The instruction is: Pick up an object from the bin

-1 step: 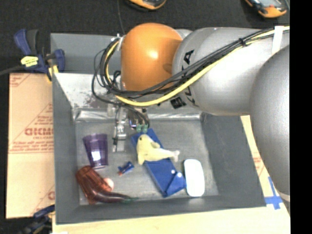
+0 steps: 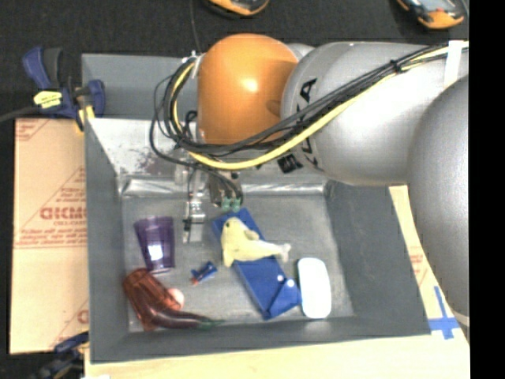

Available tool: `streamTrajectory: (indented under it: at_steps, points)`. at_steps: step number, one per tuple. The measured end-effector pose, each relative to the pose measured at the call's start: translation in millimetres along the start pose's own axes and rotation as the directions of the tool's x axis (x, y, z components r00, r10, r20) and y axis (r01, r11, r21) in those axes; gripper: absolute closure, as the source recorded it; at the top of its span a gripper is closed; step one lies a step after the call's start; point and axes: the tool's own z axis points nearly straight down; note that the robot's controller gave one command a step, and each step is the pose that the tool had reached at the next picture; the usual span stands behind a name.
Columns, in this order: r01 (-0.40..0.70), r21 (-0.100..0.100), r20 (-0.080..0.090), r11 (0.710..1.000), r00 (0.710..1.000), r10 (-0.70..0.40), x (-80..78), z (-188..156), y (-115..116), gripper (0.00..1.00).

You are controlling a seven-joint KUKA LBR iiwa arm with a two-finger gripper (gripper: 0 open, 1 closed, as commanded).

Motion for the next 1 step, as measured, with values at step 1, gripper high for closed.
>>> streamTrajectory:
  at_steps: [1]
  points:
    - [0.171,0.001,0.001,0.985,0.985,-0.171,1.3,45.2,2.9,0.0]
